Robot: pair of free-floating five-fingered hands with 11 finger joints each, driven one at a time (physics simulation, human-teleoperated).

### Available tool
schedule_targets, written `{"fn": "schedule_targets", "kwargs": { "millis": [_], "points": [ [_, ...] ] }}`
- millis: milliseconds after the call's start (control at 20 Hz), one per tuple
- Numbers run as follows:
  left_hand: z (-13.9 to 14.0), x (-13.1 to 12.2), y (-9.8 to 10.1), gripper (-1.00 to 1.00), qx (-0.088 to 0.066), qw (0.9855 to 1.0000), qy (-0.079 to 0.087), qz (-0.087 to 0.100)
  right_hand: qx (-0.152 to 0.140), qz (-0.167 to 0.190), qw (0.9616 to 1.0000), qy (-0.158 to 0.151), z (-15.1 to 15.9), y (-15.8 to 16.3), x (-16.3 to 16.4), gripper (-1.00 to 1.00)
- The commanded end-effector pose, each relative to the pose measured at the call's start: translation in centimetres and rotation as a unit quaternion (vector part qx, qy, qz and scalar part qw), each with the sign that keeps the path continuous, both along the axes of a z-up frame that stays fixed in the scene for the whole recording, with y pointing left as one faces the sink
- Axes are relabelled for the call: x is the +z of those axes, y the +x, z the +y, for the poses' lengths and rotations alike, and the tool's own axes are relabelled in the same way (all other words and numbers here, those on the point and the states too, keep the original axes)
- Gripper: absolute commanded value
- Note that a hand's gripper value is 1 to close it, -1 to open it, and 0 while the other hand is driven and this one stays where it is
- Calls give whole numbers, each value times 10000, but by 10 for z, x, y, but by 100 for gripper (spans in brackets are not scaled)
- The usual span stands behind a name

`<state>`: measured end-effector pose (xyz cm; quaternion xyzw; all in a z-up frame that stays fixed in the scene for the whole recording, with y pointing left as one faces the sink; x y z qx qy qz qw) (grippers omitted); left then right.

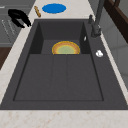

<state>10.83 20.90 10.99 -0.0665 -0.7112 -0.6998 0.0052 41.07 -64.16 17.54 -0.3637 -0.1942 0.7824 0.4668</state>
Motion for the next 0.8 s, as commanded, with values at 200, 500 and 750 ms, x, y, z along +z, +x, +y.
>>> {"fn": "schedule_targets", "kwargs": {
  "millis": [200, 500, 750],
  "points": [
    [0, 0, 0, 0, 0, 10000, 0, 0, 200, -483, 9972, 531, -10, -47, -30, -100],
    [0, 0, 0, 0, 0, 10000, 0, 0, 417, -794, 9931, 751, -26, -61, -59, -100],
    [0, 0, 0, 0, 0, 10000, 0, 0, 620, -821, 9920, 726, -39, -59, -56, -100]
  ]
}}
